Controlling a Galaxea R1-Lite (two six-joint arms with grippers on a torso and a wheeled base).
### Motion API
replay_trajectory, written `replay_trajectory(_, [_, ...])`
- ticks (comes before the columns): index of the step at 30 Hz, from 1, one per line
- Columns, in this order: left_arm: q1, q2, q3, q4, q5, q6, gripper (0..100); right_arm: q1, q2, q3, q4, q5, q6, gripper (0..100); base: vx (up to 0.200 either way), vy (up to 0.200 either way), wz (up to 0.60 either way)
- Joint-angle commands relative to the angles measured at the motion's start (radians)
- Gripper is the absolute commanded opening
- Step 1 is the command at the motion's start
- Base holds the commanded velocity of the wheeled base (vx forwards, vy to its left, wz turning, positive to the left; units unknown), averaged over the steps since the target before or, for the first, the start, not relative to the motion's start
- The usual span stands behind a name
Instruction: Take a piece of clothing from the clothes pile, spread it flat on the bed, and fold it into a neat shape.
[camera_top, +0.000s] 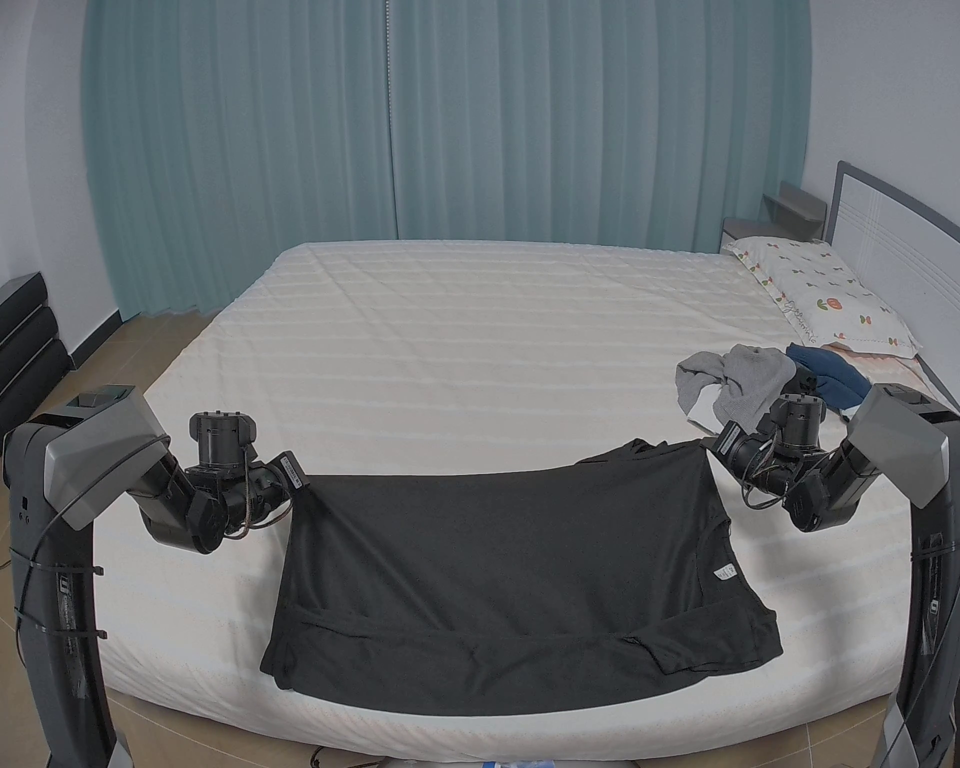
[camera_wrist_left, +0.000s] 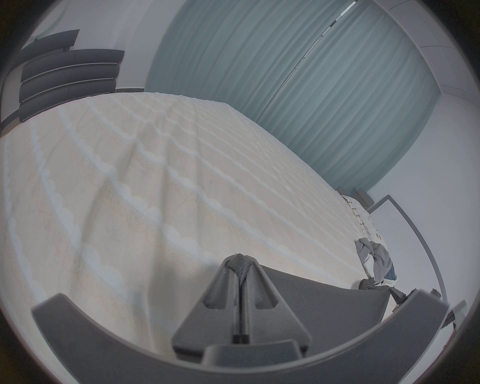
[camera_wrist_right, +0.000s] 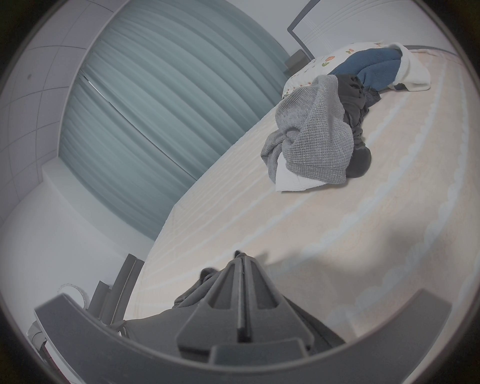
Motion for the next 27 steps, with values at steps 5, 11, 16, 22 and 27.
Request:
replay_trajectory(5, [0.0, -0.042, 0.007, 0.003, 0.002, 0.0, 0, -0.003, -0.024, 0.044, -0.014, 0.006, 0.017, 0, 0.0, 0.0, 0.0])
replay_trajectory(11, [0.003, -0.047, 0.017, 0.001, 0.002, 0.001, 0, -0.006, -0.034, 0.05, -0.012, 0.006, 0.017, 0, 0.0, 0.0, 0.0])
replay_trajectory(16, [0.001, -0.041, 0.021, 0.001, 0.035, 0.016, 0, -0.006, -0.035, 0.067, 0.002, 0.006, 0.012, 0, 0.0, 0.0, 0.0])
replay_trajectory(22, [-0.003, -0.036, 0.047, -0.004, 0.042, 0.052, 0, -0.02, -0.04, 0.087, 0.006, 0.012, 0.002, 0, 0.0, 0.0, 0.0])
replay_trajectory(27, [-0.015, -0.033, 0.07, -0.068, 0.032, 0.05, 0, -0.026, -0.035, 0.087, -0.006, 0.007, 0.006, 0, 0.0, 0.0, 0.0])
